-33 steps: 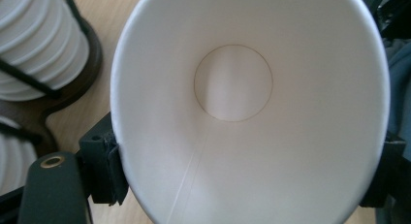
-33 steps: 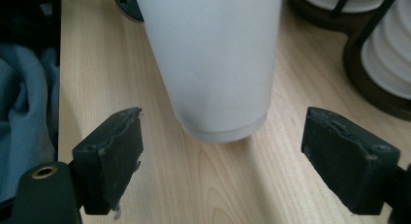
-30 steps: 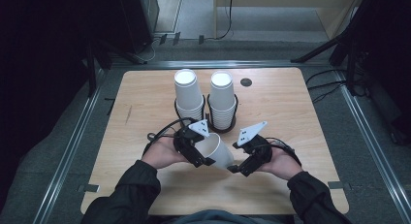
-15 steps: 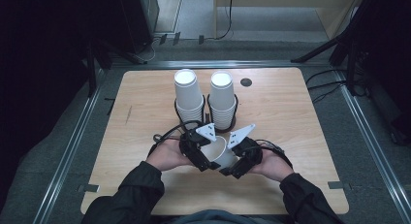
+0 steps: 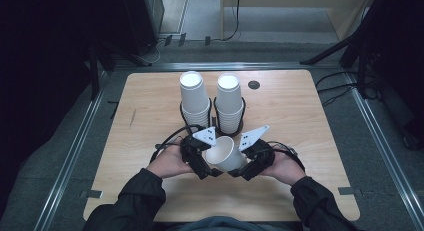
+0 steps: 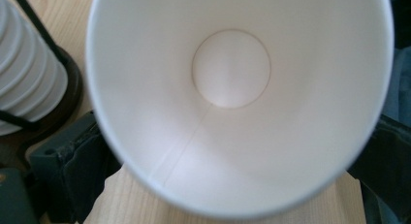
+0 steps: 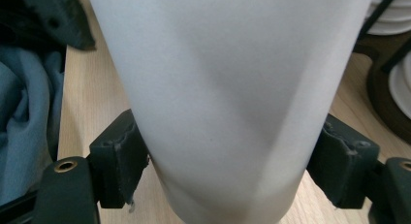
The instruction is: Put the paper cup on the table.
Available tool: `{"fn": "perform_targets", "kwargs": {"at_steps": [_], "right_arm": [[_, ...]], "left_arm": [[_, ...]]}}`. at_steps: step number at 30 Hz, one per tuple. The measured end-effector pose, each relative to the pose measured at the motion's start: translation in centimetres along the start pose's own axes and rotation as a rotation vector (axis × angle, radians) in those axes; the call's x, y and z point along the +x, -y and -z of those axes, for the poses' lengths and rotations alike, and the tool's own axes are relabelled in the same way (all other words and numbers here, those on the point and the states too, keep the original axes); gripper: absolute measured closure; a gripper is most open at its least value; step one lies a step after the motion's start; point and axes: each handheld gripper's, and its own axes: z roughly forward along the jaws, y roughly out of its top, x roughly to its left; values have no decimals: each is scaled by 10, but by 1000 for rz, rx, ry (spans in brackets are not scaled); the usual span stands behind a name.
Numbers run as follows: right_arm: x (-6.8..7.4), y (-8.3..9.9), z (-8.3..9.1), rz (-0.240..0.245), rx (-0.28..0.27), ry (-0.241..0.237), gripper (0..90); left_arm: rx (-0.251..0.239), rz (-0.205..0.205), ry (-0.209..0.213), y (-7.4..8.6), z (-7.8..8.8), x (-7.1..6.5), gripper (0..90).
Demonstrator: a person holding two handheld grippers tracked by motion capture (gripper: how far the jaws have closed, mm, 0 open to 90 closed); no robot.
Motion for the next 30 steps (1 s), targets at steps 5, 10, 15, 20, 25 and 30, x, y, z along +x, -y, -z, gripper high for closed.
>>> {"fn": "perform_targets", "kwargs": {"at_steps": [5, 10, 15, 20, 25, 30], "right_arm": [[-3, 3, 9, -19, -23, 20, 225], [-5, 5, 17, -35, -52, 29, 224], [-5, 6, 25, -49, -86, 35, 223], [-4, 7, 31, -52, -118, 49, 223], [-5, 7, 33, -60, -148, 47, 223], [-6, 6, 33, -70, -168, 51, 223]], "left_arm": [[-23, 30, -4, 0, 6, 0, 0], [-48, 52, 12, 0, 10, 1, 0], [-87, 106, 5, 0, 15, 3, 0], [-134, 120, -6, -1, 19, 2, 0], [-183, 146, -4, 1, 21, 6, 0], [-226, 164, 2, -1, 20, 6, 0]]}}
